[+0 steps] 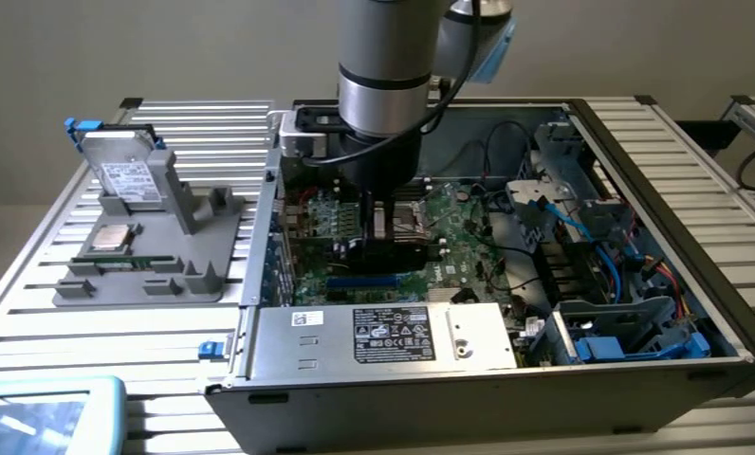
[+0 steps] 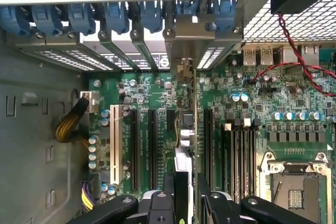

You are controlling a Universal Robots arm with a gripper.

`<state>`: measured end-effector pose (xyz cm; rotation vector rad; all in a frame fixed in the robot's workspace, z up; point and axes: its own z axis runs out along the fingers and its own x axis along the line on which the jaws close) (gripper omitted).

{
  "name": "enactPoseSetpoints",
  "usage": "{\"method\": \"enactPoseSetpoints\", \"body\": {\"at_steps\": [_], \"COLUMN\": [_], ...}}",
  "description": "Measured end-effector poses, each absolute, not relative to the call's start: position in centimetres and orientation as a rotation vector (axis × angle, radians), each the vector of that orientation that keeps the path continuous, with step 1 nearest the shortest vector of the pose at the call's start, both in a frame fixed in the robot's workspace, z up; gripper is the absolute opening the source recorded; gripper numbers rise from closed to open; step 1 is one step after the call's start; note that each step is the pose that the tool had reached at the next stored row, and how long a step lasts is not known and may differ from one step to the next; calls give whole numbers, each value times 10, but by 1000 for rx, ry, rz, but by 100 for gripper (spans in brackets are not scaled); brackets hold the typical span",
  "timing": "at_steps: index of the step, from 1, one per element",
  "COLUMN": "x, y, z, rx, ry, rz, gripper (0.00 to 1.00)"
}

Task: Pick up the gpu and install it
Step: 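Insert the gpu into the slot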

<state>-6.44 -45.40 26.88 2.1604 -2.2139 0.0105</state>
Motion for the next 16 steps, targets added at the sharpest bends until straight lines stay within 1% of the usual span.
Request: {"method": "enactPoseSetpoints", "body": {"at_steps": [16], "x": [-68], "y": [-452], "z": [264], "rx": [2160], "ry": [-2214], "rz": [10], "gripper": [27]}}
